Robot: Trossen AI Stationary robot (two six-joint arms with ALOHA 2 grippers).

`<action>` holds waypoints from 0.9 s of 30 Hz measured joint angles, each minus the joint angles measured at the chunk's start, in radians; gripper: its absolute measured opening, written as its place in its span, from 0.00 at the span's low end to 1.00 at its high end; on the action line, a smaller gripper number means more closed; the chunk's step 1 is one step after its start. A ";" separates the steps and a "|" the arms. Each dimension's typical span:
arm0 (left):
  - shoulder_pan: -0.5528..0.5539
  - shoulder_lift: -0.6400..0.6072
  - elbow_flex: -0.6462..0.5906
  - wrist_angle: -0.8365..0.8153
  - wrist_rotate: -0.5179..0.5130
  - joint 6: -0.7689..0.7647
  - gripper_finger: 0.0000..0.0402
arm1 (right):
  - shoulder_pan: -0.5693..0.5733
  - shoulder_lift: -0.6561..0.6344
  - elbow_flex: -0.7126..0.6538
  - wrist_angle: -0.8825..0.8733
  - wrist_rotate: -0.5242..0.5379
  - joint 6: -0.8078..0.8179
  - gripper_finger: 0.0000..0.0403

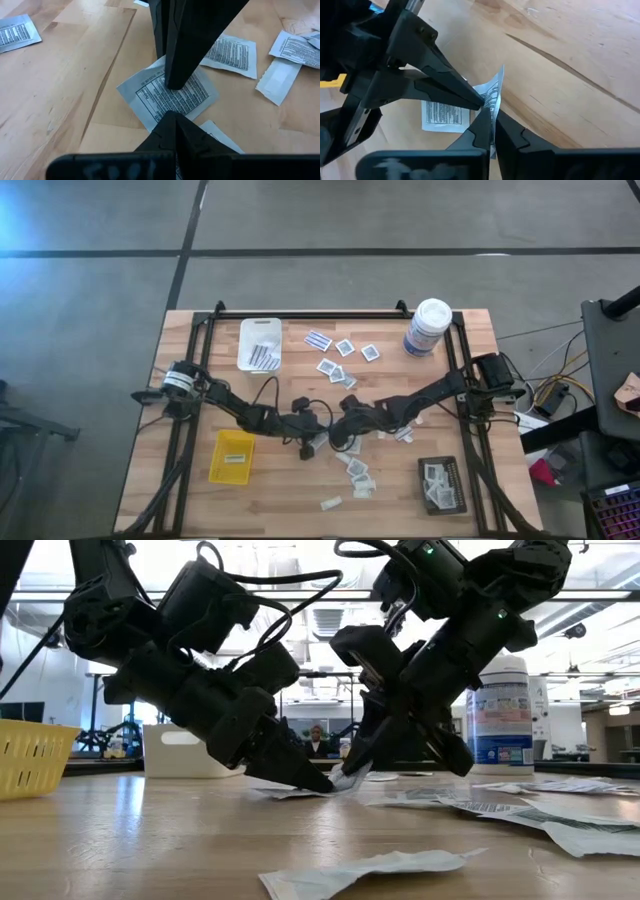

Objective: Pick & Place First Aid Supplies
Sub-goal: Put the towelette pack into the black bin

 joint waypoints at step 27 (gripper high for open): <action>0.001 -0.132 -0.002 -0.056 0.006 0.040 0.22 | 0.059 -0.326 -0.002 -0.524 -0.030 -0.178 0.02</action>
